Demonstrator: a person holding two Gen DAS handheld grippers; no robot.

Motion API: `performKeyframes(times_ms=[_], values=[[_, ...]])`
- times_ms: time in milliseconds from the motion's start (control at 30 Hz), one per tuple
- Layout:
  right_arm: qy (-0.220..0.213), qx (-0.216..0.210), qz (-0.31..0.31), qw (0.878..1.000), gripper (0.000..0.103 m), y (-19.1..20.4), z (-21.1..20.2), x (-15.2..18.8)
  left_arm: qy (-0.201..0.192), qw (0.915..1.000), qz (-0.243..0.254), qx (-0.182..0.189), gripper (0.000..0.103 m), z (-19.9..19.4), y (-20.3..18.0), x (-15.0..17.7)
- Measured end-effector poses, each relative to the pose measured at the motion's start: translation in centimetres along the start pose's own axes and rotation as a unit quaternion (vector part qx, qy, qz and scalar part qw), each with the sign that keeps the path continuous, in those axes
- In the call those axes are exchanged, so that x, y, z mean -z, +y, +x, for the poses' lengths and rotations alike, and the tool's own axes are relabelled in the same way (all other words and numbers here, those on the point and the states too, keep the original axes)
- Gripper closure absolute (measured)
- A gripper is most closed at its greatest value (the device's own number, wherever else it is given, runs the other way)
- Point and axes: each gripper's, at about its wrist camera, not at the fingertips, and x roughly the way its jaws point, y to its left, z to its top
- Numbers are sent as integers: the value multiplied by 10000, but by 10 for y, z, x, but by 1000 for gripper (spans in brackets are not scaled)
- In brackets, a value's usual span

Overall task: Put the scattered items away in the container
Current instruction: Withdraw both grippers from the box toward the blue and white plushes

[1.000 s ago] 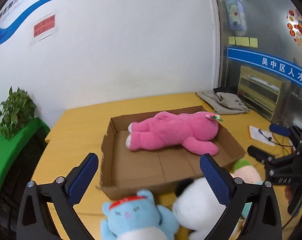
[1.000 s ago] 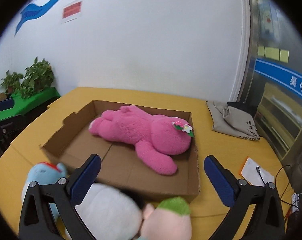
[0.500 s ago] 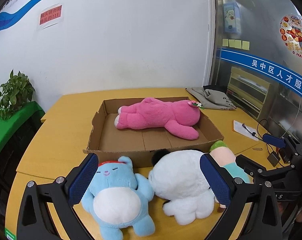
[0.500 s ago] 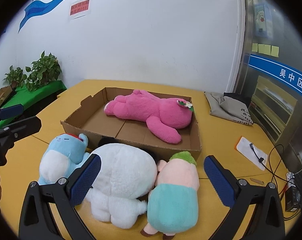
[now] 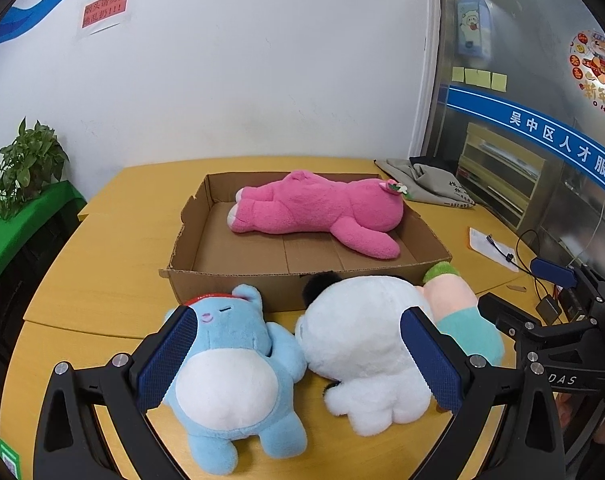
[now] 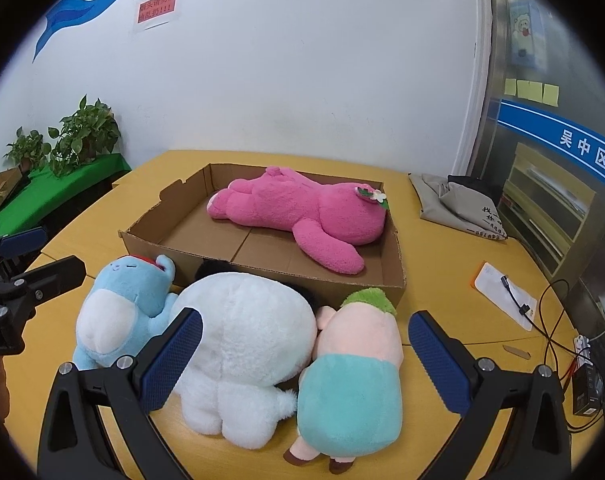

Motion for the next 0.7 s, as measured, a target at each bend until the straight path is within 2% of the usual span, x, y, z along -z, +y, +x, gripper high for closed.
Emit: performKeyframes(times_ms=[700], values=[[137,18,66,9999,0,-5,7,5,182,9998,-39,83,0,10,1,6]])
